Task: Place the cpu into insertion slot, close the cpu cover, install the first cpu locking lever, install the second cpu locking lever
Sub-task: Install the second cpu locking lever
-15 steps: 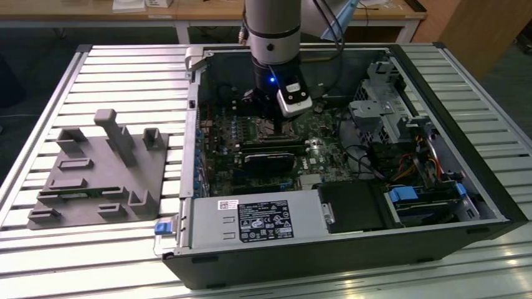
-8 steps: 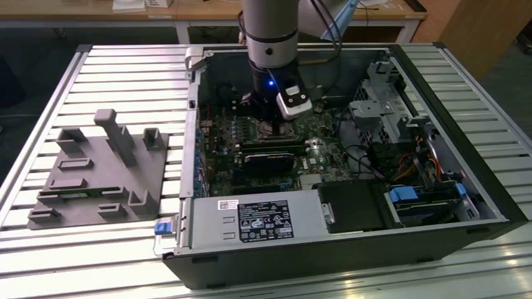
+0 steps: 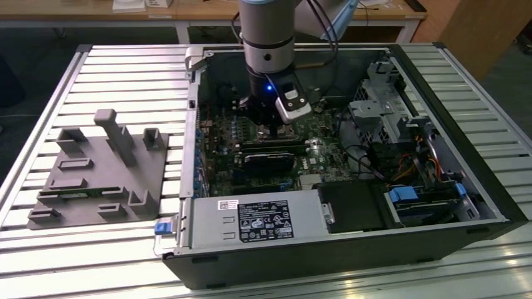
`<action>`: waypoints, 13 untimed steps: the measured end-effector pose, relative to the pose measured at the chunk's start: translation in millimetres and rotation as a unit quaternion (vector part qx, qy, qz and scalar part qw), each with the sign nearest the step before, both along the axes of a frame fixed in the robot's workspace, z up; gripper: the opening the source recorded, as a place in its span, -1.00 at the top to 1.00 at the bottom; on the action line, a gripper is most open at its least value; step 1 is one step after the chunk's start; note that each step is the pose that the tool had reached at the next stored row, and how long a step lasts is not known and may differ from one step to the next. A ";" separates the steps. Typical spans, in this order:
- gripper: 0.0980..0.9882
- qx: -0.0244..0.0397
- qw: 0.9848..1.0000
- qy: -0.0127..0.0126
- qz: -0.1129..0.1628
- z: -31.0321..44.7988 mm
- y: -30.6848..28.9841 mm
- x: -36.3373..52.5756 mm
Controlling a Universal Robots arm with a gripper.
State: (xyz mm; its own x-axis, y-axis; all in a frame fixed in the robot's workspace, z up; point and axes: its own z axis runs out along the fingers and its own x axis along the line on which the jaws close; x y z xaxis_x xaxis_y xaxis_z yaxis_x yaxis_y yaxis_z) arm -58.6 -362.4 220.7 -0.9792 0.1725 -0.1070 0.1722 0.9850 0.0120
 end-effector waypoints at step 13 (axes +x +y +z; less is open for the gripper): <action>0.98 0.001 1.000 0.000 0.022 -7.3 -3.5 -6.9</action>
